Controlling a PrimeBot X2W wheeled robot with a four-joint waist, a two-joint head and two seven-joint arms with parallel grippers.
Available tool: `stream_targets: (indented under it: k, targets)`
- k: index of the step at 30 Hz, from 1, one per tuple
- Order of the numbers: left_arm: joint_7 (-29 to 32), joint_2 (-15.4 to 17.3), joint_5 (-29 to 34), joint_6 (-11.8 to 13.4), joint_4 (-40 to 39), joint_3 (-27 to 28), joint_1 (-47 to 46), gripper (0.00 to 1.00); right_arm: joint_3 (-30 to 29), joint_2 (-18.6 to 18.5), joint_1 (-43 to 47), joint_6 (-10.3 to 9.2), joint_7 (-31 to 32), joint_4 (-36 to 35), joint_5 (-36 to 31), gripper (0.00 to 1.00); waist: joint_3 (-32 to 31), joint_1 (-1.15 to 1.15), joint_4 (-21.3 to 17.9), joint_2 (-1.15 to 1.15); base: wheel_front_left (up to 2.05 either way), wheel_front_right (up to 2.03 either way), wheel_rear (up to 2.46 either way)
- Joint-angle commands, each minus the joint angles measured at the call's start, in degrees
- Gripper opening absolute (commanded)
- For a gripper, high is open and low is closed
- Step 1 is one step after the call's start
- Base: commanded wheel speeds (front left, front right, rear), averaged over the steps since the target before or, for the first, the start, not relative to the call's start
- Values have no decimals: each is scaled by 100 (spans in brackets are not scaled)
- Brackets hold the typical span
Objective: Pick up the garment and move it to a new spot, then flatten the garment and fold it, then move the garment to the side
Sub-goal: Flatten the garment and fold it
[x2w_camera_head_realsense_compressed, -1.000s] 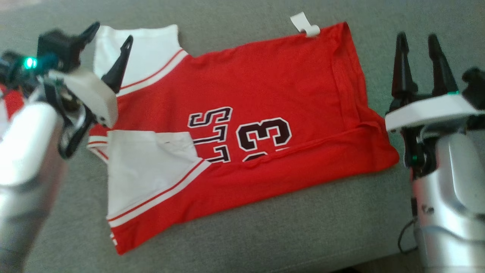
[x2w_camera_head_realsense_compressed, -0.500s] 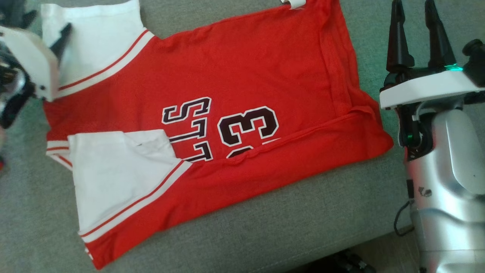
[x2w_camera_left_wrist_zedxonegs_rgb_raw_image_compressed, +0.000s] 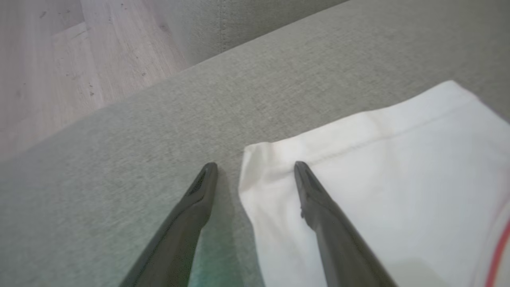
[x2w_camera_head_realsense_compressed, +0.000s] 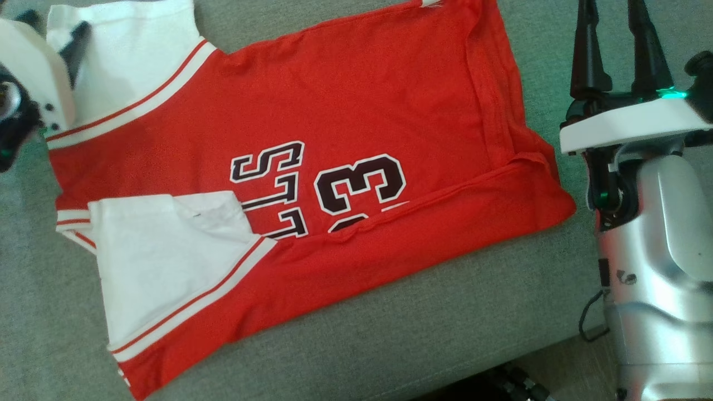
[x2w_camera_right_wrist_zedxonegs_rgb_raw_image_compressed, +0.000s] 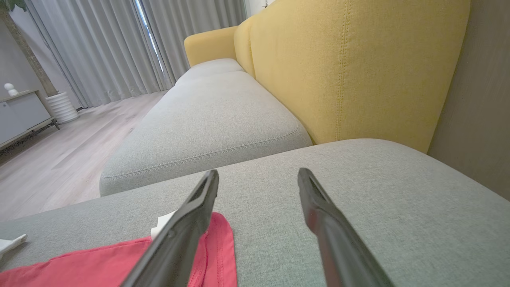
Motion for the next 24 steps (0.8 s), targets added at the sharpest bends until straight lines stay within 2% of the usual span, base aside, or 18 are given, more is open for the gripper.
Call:
stream_targets:
  k: [1, 3, 4, 6, 9, 12, 20, 24]
  targets:
    - [80, 224, -95, 9, -163, 42, -139, 100, 58, -16, -39, -4, -37, -187, 0, 100, 0, 0, 9, 0, 0, 0, 0]
    - [120, 267, -333, 9, -296, -77, -115, 100, 5, -16, -54, -4, -34, -168, -94, 100, -4, 0, 19, 0, 0, 0, 0]
    - [145, 291, -423, 9, -350, -147, -107, 82, -24, -16, -63, -4, -32, -161, -134, 100, -7, 0, 26, 0, 0, 0, 0]
    - [176, 331, -572, 9, -441, -284, -105, 0, -91, -16, -85, -4, -23, -143, -171, 100, -13, 0, 44, 0, 0, 0, 0]
    - [100, 383, -743, 9, -560, -437, -138, 0, -168, -16, -118, -4, 5, -132, -229, 100, -31, 0, 79, 0, 0, 0, 0]
    - [-271, 343, -730, 9, -544, -502, -232, 0, -263, -16, -144, -4, 54, -128, -320, 100, -86, 0, 160, 0, 0, 0, 0]
    - [-1850, -51, -380, 21, -543, -442, -332, 0, -581, -16, -197, -4, 460, -9, -783, 100, -482, 0, 540, 0, 0, 0, 0]
    - [-2388, -238, -253, 89, -842, -464, -135, 0, -813, -16, -211, -4, 801, 137, -1226, 100, -704, 0, 846, 0, 0, 0, 0]
